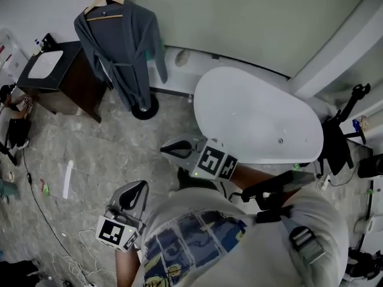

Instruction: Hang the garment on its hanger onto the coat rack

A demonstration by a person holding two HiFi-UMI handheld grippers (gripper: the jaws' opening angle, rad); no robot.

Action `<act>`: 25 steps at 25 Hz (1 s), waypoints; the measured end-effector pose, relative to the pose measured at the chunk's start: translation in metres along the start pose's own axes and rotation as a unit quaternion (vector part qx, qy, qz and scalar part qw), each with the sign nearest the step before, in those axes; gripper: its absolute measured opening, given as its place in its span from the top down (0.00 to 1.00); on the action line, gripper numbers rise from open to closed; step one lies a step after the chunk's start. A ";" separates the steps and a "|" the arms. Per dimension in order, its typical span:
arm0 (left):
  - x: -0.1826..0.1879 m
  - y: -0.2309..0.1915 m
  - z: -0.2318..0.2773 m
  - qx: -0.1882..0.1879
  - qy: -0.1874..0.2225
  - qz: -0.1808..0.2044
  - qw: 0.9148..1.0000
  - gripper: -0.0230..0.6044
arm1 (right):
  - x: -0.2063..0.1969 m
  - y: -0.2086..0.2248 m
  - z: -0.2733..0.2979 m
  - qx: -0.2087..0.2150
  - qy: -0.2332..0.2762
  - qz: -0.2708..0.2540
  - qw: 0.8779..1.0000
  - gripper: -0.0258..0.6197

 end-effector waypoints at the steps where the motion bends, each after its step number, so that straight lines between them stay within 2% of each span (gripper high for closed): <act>1: -0.001 0.001 0.001 -0.001 -0.001 0.000 1.000 0.96 | 0.000 -0.002 -0.001 0.001 -0.001 -0.002 1.000 0.96; 16: -0.001 -0.009 0.014 -0.019 -0.012 -0.008 1.000 0.96 | -0.003 0.003 0.003 0.003 -0.011 0.000 1.000 0.96; 25: 0.007 -0.042 0.031 -0.027 -0.014 -0.013 0.999 0.96 | 0.000 0.034 0.021 0.000 -0.019 0.007 1.000 0.96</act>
Point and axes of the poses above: the fingertips, and each gripper's own axes: z forward along the fingers, y to its right, x out of its top, the point moved 10 cm from there along -z, backward along the fingers, and after that the axes turned 3 degrees about -x, right-handed, at the moved point
